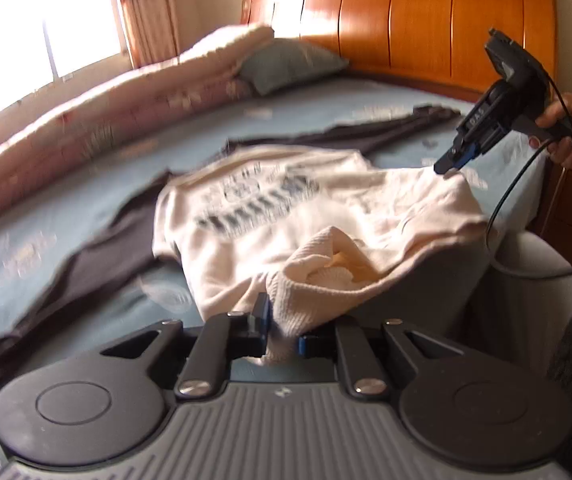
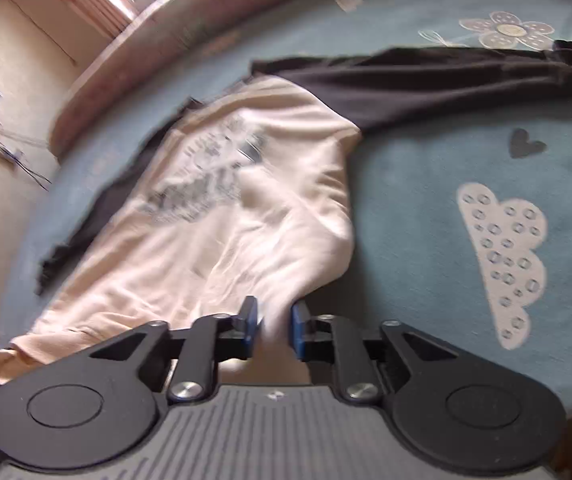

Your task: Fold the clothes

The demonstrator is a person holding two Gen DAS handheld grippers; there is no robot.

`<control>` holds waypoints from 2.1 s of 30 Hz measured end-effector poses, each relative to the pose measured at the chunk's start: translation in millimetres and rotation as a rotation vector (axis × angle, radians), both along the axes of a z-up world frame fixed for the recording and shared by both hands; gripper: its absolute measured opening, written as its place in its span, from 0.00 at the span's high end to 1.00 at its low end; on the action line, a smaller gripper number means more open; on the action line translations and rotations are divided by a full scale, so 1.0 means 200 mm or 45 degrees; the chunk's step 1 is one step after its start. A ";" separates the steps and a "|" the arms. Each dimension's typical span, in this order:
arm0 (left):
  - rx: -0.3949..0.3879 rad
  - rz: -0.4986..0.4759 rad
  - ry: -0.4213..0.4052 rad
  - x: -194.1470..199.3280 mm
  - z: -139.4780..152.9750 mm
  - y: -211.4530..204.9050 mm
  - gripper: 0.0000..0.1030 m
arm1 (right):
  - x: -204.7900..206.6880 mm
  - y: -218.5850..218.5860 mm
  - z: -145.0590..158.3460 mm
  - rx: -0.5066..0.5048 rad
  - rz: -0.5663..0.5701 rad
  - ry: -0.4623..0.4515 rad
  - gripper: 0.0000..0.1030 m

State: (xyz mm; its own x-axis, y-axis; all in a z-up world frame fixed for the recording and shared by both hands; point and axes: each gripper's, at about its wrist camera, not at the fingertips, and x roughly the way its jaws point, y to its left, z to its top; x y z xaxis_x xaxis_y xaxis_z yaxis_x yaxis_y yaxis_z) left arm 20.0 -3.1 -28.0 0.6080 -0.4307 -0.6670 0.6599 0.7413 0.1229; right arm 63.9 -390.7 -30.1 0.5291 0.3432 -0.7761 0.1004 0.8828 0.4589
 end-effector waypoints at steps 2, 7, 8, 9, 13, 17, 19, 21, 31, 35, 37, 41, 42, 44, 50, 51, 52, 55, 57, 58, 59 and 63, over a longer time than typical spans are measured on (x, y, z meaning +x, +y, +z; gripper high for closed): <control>0.051 0.032 0.083 0.00 -0.09 0.02 0.84 | -0.03 -0.02 -0.06 -0.010 -0.020 0.039 0.69; 0.082 0.101 0.194 -0.02 -0.14 0.14 0.84 | -0.11 0.02 -0.08 -0.034 0.012 0.029 0.60; 0.079 0.117 0.195 -0.03 -0.13 0.17 0.84 | -0.12 0.04 -0.06 -0.041 0.036 0.010 0.59; 0.081 0.133 0.184 -0.03 -0.11 0.19 0.84 | -0.13 0.08 -0.04 -0.060 0.075 -0.016 0.59; 0.051 0.179 0.107 0.00 0.01 0.23 0.83 | -0.16 0.30 0.07 -0.196 0.283 -0.118 0.53; 0.006 0.115 0.074 0.02 0.03 0.14 0.50 | -0.19 0.47 0.05 -0.313 0.402 -0.138 0.40; 0.029 0.048 0.095 0.01 -0.02 0.07 0.49 | -0.21 0.50 0.03 -0.325 0.420 -0.127 0.40; 0.064 -0.034 0.114 0.00 -0.09 -0.01 0.49 | -0.25 0.50 0.01 -0.328 0.420 -0.124 0.40; 0.492 -0.287 -0.095 -0.07 -0.34 -0.29 0.49 | -0.37 0.68 -0.04 -0.447 0.654 -0.176 0.40; 0.474 -0.266 -0.069 -0.04 -0.33 -0.26 0.79 | -0.34 0.80 -0.02 -0.451 0.757 -0.260 0.40; 0.440 -0.244 -0.056 -0.03 -0.30 -0.24 0.82 | -0.34 0.88 -0.01 -0.486 0.830 -0.331 0.36; 0.329 -0.182 -0.025 0.01 -0.21 -0.20 0.89 | -0.32 1.05 -0.04 -0.611 0.986 -0.441 0.32; 0.299 -0.166 -0.020 0.02 -0.18 -0.19 0.89 | -0.32 1.09 -0.05 -0.656 1.009 -0.456 0.33; 0.249 -0.141 -0.023 0.03 -0.13 -0.17 0.91 | -0.32 1.16 -0.09 -0.775 1.045 -0.475 0.40; 0.197 -0.084 -0.047 0.04 -0.04 -0.08 0.91 | -0.37 1.18 -0.08 -1.009 1.078 -0.557 0.99; 0.185 -0.077 -0.040 0.04 -0.03 -0.07 0.91 | -0.38 1.16 -0.05 -0.982 1.073 -0.559 0.99; 0.168 -0.076 -0.025 0.03 -0.02 -0.06 0.91 | -0.39 1.15 -0.02 -0.947 1.082 -0.551 0.99; 0.141 -0.098 0.009 0.00 -0.02 -0.06 0.91 | -0.42 1.13 0.05 -0.813 1.167 -0.485 0.99; 0.142 -0.114 0.023 -0.01 -0.04 -0.07 0.90 | -0.45 1.13 0.03 -0.759 1.231 -0.430 0.98; 0.143 -0.115 0.037 -0.01 -0.06 -0.08 0.90 | -0.46 1.14 0.00 -0.759 1.258 -0.385 0.98; 0.142 -0.114 0.056 0.00 -0.09 -0.08 0.88 | -0.47 1.14 -0.04 -0.751 1.284 -0.335 0.98; 0.141 -0.114 0.104 0.03 -0.16 -0.13 0.87 | -0.45 1.10 -0.12 -0.606 1.280 -0.196 0.96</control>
